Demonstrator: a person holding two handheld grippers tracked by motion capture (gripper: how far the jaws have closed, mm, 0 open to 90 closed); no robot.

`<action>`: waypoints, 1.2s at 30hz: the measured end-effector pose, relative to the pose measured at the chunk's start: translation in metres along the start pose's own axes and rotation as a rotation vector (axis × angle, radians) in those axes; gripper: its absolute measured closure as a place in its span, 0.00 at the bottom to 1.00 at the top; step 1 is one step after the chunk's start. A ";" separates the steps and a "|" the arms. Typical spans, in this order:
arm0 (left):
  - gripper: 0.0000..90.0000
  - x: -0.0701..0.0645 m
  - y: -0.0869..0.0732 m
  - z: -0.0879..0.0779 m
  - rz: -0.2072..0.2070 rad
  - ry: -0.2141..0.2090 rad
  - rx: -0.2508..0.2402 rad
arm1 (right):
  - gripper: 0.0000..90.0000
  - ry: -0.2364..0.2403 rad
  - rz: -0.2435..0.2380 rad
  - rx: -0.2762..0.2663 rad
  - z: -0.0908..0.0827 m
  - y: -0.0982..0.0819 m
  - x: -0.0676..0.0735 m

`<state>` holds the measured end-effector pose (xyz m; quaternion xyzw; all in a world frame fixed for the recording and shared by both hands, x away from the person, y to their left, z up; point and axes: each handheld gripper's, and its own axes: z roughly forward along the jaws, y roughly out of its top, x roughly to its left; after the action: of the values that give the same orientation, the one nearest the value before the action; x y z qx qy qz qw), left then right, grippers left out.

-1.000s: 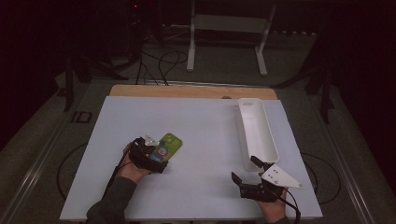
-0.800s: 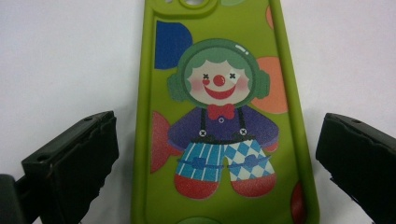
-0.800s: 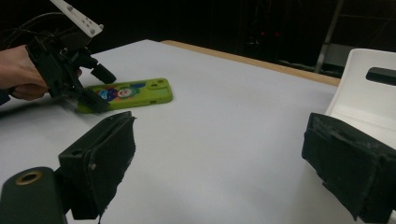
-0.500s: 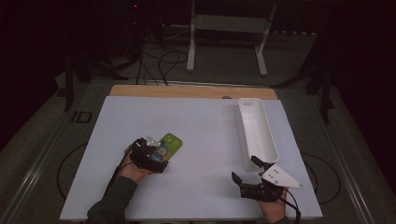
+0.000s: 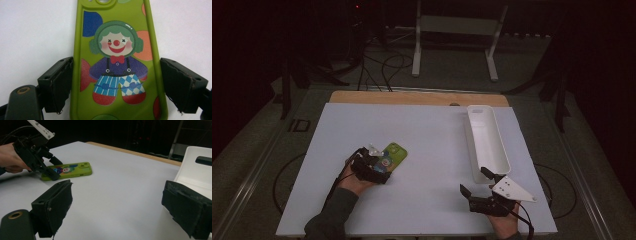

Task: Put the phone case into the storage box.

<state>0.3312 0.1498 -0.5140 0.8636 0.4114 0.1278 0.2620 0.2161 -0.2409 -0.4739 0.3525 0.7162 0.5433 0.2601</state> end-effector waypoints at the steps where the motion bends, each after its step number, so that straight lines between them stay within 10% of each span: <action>1: 0.18 -0.001 0.000 0.000 0.003 0.004 -0.004 | 0.10 0.000 -0.001 0.000 0.000 0.000 0.000; 36: 0.18 -0.011 0.012 -0.023 0.033 0.076 -0.120 | 0.10 -0.001 0.002 0.000 0.000 0.000 -0.001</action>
<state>0.3219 0.1426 -0.4882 0.8474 0.3987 0.1892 0.2951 0.2163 -0.2417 -0.4741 0.3533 0.7156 0.5435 0.2602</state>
